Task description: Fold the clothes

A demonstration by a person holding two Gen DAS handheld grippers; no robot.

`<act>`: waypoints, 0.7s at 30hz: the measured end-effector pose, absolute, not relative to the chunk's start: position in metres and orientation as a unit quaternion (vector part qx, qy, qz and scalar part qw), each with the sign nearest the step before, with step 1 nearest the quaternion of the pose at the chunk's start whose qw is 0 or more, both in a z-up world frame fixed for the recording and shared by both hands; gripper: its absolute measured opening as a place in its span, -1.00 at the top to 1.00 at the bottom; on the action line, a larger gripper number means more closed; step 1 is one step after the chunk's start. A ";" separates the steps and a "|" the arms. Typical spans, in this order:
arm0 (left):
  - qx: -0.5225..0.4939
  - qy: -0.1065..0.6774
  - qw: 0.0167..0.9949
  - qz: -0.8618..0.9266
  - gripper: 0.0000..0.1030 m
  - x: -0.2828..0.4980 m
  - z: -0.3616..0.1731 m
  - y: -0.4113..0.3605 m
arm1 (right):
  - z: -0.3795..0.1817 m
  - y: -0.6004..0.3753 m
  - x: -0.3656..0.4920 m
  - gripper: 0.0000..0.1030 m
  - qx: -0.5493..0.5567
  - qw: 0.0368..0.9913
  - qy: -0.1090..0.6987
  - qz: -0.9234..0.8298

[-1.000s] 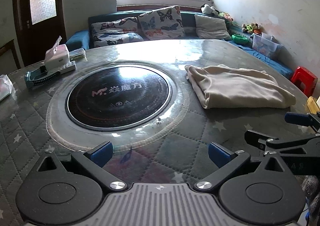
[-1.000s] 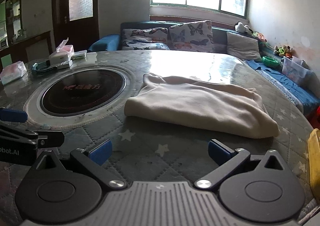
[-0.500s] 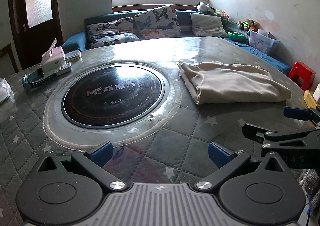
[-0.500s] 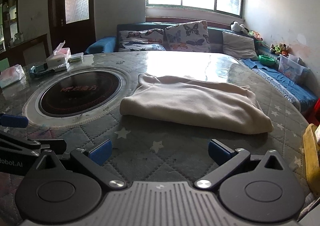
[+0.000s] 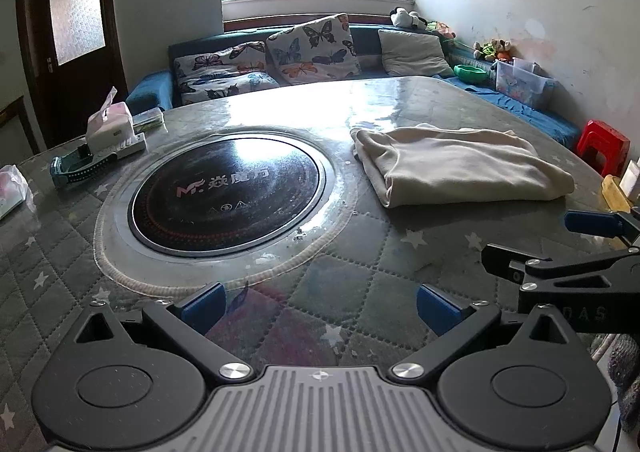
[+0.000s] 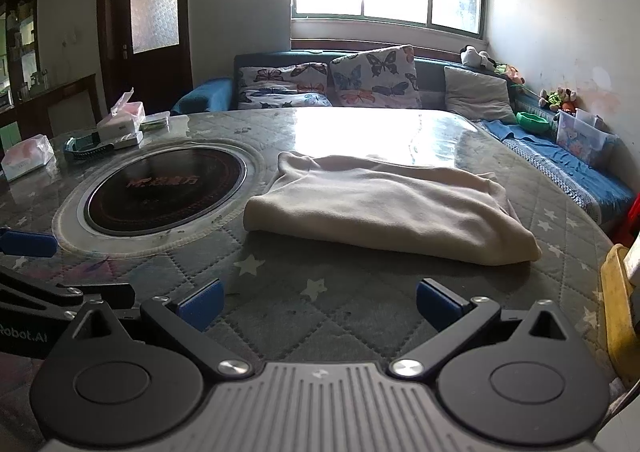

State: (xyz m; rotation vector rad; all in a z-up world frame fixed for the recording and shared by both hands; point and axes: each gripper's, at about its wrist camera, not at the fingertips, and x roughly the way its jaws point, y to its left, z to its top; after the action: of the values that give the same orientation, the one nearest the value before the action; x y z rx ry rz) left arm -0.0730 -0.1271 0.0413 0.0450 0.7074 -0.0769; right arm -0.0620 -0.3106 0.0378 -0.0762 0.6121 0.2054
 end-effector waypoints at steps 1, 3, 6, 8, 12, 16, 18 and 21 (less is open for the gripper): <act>0.022 0.345 0.938 -0.037 -1.00 -0.074 0.042 -0.127 | 0.038 -0.311 -0.063 -1.00 -0.037 0.948 0.300 0.101; 0.022 0.344 0.938 -0.037 -1.00 -0.076 0.042 -0.128 | 0.039 -0.310 -0.065 -1.00 -0.038 0.949 0.297 0.102; 0.022 0.341 0.939 -0.036 -1.00 -0.079 0.043 -0.128 | 0.040 -0.311 -0.068 -1.00 -0.038 0.949 0.294 0.103; 0.022 0.339 0.940 -0.034 -1.00 -0.081 0.044 -0.128 | 0.041 -0.311 -0.069 -1.00 -0.039 0.950 0.293 0.104; 0.020 0.339 0.940 -0.031 -1.00 -0.083 0.042 -0.126 | 0.040 -0.310 -0.071 -1.00 -0.041 0.949 0.293 0.106; 0.018 0.342 0.939 -0.026 -1.00 -0.082 0.040 -0.124 | 0.037 -0.308 -0.071 -1.00 -0.043 0.948 0.295 0.108; 0.018 0.343 0.939 -0.026 -1.00 -0.082 0.039 -0.123 | 0.036 -0.308 -0.071 -1.00 -0.041 0.948 0.296 0.108; 0.022 0.339 0.940 -0.026 -1.00 -0.081 0.039 -0.125 | 0.035 -0.308 -0.069 -1.00 -0.040 0.948 0.298 0.106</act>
State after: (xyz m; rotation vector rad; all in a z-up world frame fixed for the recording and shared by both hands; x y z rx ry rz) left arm -0.0807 -0.1247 0.0389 0.0439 0.6913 -0.0528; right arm -0.0692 -0.3081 0.0345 -0.0805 0.6063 0.2160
